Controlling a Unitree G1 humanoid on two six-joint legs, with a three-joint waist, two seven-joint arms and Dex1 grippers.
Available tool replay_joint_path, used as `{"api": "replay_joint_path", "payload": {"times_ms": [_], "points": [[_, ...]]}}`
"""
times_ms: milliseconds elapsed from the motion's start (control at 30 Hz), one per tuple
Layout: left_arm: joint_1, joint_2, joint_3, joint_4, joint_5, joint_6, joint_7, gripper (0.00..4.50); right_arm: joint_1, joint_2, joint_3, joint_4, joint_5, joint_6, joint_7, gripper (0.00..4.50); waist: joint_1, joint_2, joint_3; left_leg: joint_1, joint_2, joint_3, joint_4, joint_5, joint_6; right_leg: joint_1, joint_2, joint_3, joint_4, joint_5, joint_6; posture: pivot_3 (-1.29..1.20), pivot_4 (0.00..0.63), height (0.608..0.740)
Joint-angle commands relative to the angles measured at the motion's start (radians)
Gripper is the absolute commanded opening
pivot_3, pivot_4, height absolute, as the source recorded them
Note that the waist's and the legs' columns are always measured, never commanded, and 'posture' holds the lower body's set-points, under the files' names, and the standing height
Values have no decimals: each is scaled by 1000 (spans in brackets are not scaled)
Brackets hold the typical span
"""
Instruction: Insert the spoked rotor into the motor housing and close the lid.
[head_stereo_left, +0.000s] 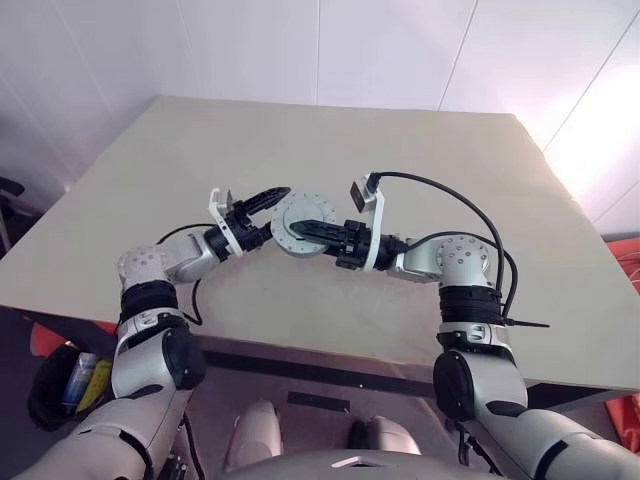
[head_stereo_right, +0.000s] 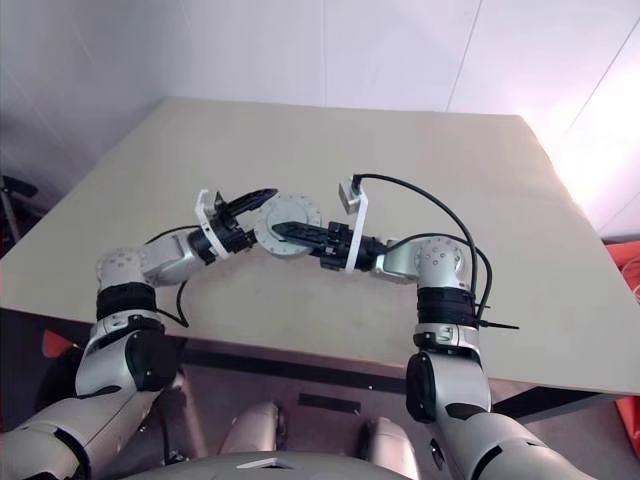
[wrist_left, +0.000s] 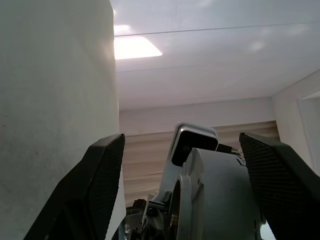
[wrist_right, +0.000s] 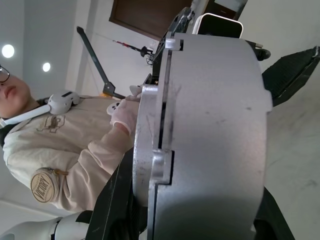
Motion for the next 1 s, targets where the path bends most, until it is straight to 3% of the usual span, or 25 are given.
{"api": "replay_joint_path", "payload": {"times_ms": [33, 433, 1000], "points": [[5, -37, -35, -53, -51, 105, -16, 3871, -50, 13, -6, -6, 11, -35, 4, 2023, 0, 0, 0, 0, 0, 0, 0, 0, 0, 0, 0, 0, 0, 0, 0, 0, 0, 740], [33, -83, -30, -113, -101, 160, 11, 3871, -58, 8, 18, 40, -29, -74, 12, 2023, 0, 0, 0, 0, 0, 0, 0, 0, 0, 0, 0, 0, 0, 0, 0, 0, 0, 740], [42, -75, 21, -145, -132, 123, 56, 3871, -62, -4, 41, 64, -64, -111, 28, 2023, 0, -1, 0, 0, -1, -1, 1, 0, 0, 0, 0, 0, 0, 0, 0, 0, 0, 740]]}}
